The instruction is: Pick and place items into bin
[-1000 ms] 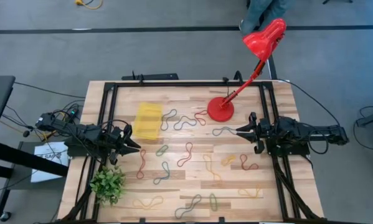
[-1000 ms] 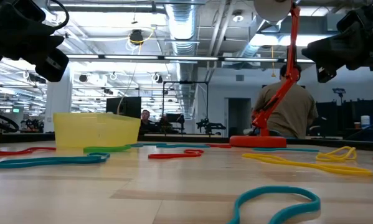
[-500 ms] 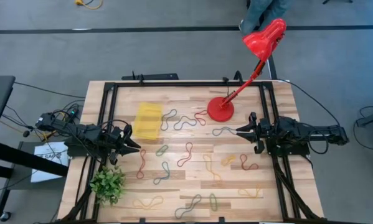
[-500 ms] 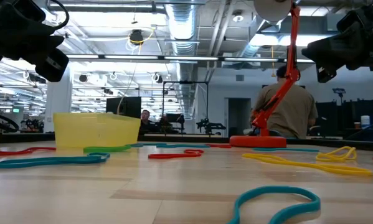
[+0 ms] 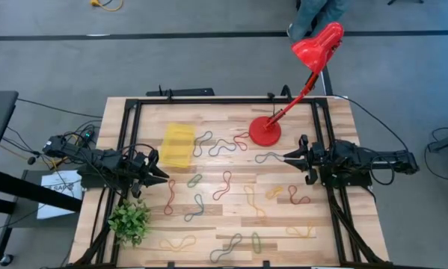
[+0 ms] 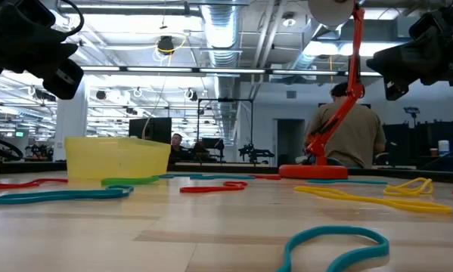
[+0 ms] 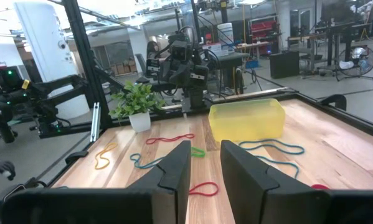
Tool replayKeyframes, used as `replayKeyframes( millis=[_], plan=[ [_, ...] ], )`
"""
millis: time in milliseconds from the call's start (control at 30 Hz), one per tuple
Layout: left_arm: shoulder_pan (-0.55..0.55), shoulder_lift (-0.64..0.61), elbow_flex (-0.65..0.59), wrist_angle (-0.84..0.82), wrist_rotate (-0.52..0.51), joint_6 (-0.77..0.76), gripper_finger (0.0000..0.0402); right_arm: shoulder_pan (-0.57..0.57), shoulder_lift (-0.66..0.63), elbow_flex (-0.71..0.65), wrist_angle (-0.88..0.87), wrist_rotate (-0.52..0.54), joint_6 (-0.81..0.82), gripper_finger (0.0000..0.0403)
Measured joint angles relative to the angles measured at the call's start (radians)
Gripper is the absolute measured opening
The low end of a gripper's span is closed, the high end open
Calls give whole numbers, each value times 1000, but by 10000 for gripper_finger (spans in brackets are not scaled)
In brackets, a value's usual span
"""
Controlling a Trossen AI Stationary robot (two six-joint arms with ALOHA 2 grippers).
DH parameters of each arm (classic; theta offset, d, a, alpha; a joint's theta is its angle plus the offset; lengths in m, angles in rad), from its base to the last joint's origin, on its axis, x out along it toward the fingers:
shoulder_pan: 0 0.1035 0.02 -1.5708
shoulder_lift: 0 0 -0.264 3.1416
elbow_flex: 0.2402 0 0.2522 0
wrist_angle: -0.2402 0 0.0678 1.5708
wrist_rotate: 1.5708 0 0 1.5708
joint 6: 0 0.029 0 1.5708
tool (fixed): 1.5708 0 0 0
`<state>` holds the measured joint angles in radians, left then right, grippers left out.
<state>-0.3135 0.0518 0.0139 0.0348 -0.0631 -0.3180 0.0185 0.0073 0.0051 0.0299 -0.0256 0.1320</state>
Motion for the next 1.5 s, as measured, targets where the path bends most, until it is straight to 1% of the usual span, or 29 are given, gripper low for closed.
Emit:
replayKeyframes(
  millis=[533, 600, 733, 800, 1000, 1100, 1167, 1267, 1367, 1433, 1500],
  plan=[
    [0, 0, 0, 0, 0, 2, 67, 0, 0, 0, 0, 0, 0, 83],
    [0, 0, 0, 0, 0, 50, 67, 0, 0, 0, 0, 0, 0, 83],
    [0, 0, 0, 0, 0, 239, 67, 0, 0, 0, 0, 0, 0, 83],
    [0, 0, 0, 0, 0, 296, 67, 0, 0, 0, 0, 0, 0, 83],
    [0, 0, 0, 0, -1, 316, 67, 0, 0, 0, 0, 0, 0, 83],
    [0, 0, 0, 5, -28, 403, 67, 0, 0, 0, 0, 0, 0, 83],
    [0, 0, 0, 28, -60, 433, 67, 0, 0, 0, 0, 0, 0, 83],
    [0, -1, 1, 121, -129, 409, 67, 0, 0, 0, 0, 0, 0, 83],
    [0, 0, 19, 127, -218, 328, 67, -1, 0, 0, 9, 0, -6, 83],
    [0, 0, 32, 97, -236, 276, 67, -1, 0, 4, 43, 4, -13, 83],
    [0, 0, 35, 53, -223, 238, 67, -2, 1, 28, 25, 1, -17, 83]
  ],
)
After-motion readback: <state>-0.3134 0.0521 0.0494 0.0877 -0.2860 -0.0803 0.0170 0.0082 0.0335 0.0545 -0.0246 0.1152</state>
